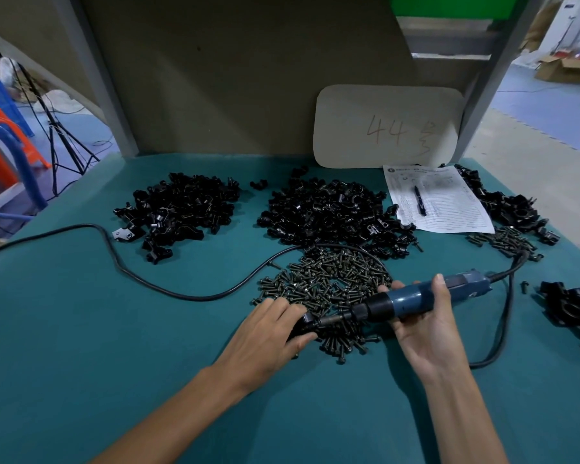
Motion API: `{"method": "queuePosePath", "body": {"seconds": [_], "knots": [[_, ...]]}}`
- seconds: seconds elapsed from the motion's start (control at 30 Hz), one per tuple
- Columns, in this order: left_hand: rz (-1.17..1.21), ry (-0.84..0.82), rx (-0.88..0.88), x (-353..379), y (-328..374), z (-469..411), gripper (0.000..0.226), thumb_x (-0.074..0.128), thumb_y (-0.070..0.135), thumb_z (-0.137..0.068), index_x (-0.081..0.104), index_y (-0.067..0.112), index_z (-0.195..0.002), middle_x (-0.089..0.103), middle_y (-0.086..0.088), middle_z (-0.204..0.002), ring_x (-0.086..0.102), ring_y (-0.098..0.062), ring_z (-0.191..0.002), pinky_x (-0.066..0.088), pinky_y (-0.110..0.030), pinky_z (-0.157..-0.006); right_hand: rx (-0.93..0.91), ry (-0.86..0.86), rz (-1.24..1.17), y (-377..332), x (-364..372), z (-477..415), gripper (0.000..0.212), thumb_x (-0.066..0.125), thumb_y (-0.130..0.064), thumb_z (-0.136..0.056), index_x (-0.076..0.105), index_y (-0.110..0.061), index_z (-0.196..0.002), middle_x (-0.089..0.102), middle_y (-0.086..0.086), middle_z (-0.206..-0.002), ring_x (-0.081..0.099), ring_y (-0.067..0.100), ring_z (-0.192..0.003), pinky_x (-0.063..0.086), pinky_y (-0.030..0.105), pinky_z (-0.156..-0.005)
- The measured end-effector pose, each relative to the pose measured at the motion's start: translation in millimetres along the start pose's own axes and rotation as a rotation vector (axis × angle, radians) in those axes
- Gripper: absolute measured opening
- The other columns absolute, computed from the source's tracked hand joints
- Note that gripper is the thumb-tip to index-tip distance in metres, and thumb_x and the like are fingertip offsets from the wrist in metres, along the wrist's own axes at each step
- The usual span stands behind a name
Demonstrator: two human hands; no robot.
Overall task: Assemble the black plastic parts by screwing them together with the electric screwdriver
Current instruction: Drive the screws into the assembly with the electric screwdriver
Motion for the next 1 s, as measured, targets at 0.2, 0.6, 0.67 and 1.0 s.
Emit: {"method": "queuePosePath", "body": {"seconds": [0.2, 0.6, 0.67, 1.0], "knots": [[-0.012, -0.023, -0.005, 1.6, -0.3, -0.6, 0.042, 0.030, 0.063, -0.103, 0.046, 0.029, -0.119, 0.038, 0.016, -0.100, 0.036, -0.008, -0.087, 0.037, -0.022, -0.076, 0.000, -0.006, 0.007, 0.1, 0.3, 0.6, 0.066, 0.065, -0.057, -0.081, 0.048, -0.018, -0.131, 0.069, 0.016, -0.114, 0.070, 0.033, -0.113, 0.061, 0.042, -0.090], [-0.010, -0.065, -0.007, -0.4, 2.3, -1.4, 0.048, 0.031, 0.062, -0.101, 0.051, 0.024, -0.121, 0.039, 0.015, -0.102, 0.036, -0.009, -0.089, 0.035, -0.022, -0.079, 0.012, 0.000, 0.007, 0.8, -0.2, 1.0, 0.062, 0.066, -0.059, -0.081, 0.052, -0.018, -0.125, 0.072, 0.015, -0.109, 0.073, 0.031, -0.109, 0.063, 0.039, -0.086], [-0.012, -0.071, -0.010, 0.0, 2.3, -1.3, 0.047, 0.030, 0.063, -0.101, 0.050, 0.025, -0.120, 0.038, 0.016, -0.102, 0.036, -0.009, -0.089, 0.035, -0.022, -0.079, 0.015, 0.003, 0.011, 0.8, -0.2, 1.4, 0.061, 0.065, -0.060, -0.082, 0.053, -0.018, -0.124, 0.071, 0.015, -0.111, 0.073, 0.030, -0.108, 0.062, 0.040, -0.088], [-0.015, -0.056, -0.011, 0.7, 1.4, -1.2, 0.044, 0.027, 0.064, -0.100, 0.047, 0.028, -0.114, 0.036, 0.018, -0.099, 0.035, -0.008, -0.087, 0.034, -0.021, -0.076, 0.020, -0.001, 0.023, 0.8, 1.8, 3.7, 0.060, 0.061, -0.057, -0.087, 0.051, -0.018, -0.131, 0.072, 0.012, -0.109, 0.072, 0.029, -0.111, 0.062, 0.037, -0.088]]}}
Point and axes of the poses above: each hand's wrist, its own z-axis away from the middle knuckle, its own x-axis out of the palm, y = z × x, the point moved 6 cm from there along -z, towards the middle knuckle
